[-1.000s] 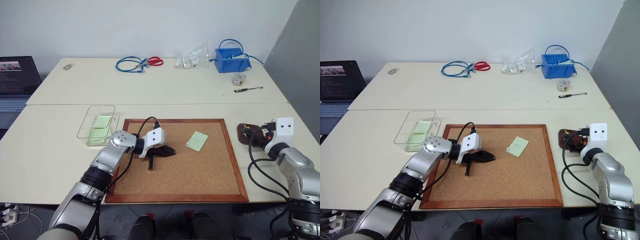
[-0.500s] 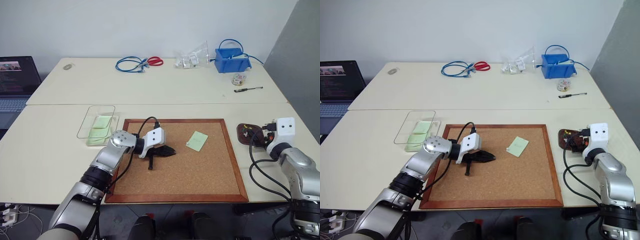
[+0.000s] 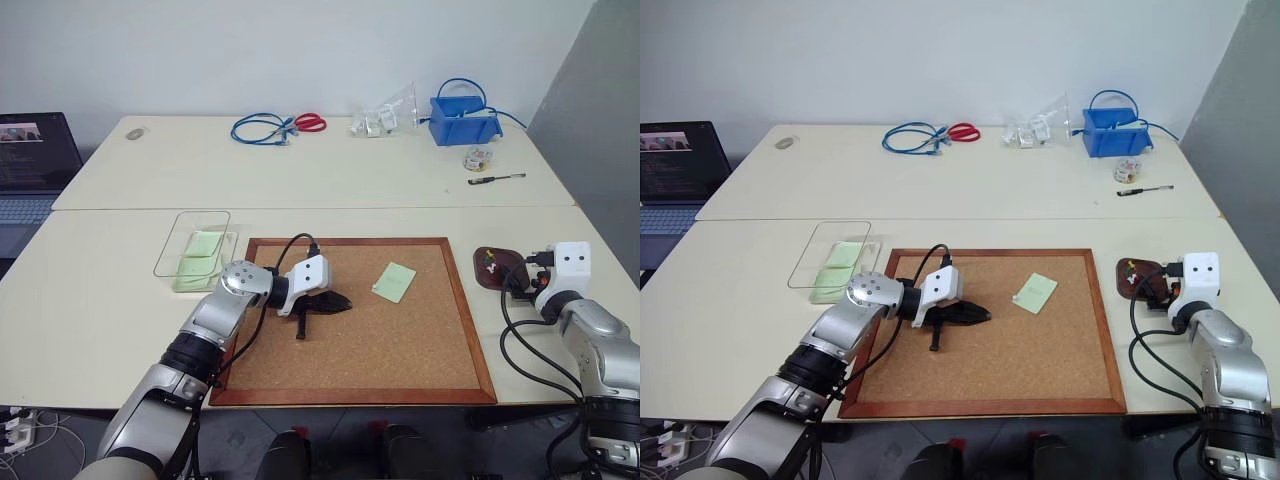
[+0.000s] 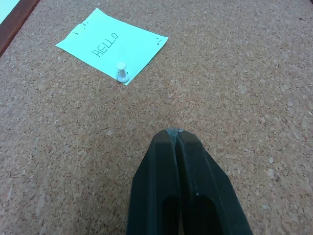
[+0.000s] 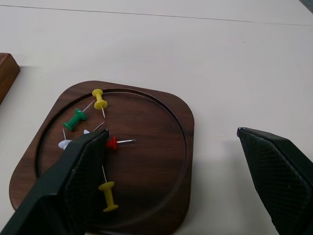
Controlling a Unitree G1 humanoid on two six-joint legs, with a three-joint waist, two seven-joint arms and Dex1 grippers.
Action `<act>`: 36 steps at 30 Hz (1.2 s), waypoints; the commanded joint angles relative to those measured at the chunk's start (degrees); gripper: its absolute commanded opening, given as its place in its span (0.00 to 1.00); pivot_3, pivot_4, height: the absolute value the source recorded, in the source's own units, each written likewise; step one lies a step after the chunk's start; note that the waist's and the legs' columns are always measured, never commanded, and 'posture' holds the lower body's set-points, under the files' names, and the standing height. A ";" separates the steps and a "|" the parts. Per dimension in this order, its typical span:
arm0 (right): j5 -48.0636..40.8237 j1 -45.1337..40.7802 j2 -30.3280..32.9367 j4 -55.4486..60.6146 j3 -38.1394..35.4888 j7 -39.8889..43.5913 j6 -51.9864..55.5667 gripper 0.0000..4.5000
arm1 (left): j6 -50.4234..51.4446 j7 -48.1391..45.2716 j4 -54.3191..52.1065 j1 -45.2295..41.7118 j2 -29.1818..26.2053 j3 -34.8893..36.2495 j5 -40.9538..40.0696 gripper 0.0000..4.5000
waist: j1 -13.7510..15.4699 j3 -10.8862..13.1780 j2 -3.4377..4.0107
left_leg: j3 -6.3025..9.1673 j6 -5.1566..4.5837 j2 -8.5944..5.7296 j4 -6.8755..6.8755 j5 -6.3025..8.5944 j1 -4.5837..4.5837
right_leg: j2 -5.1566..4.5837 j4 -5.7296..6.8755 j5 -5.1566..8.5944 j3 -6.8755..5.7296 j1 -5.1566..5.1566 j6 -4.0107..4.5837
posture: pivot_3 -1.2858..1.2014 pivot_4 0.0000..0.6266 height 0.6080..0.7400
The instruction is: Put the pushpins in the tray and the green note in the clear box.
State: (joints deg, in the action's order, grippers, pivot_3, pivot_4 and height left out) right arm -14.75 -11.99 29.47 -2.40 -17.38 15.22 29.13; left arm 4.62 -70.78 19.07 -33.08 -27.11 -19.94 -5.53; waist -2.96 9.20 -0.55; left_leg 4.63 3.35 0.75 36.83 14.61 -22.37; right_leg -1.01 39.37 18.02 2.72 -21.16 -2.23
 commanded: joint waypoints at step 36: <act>0.77 -9.52 -4.27 -3.52 28.22 35.25 -17.09 1.00 | 1.81 -2.04 1.45 2.58 -1.10 -3.88 3.41 0.00 | 0.03 0.00 -0.06 | 0.10 -0.01 0.03 0.00 0.01 -0.07 | 0.01 -0.25 -0.01 -0.13 0.04 -0.01 | 0.52 0.24 1.00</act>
State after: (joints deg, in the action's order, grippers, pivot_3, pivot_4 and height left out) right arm -14.61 -20.35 25.78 -5.51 11.54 50.85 14.41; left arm 4.60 -71.36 18.78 -33.22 -27.30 -20.34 -5.34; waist -2.94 9.19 -0.61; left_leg 4.73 3.34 0.77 36.83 14.62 -22.45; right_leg -1.00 39.12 18.02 2.58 -21.13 -2.23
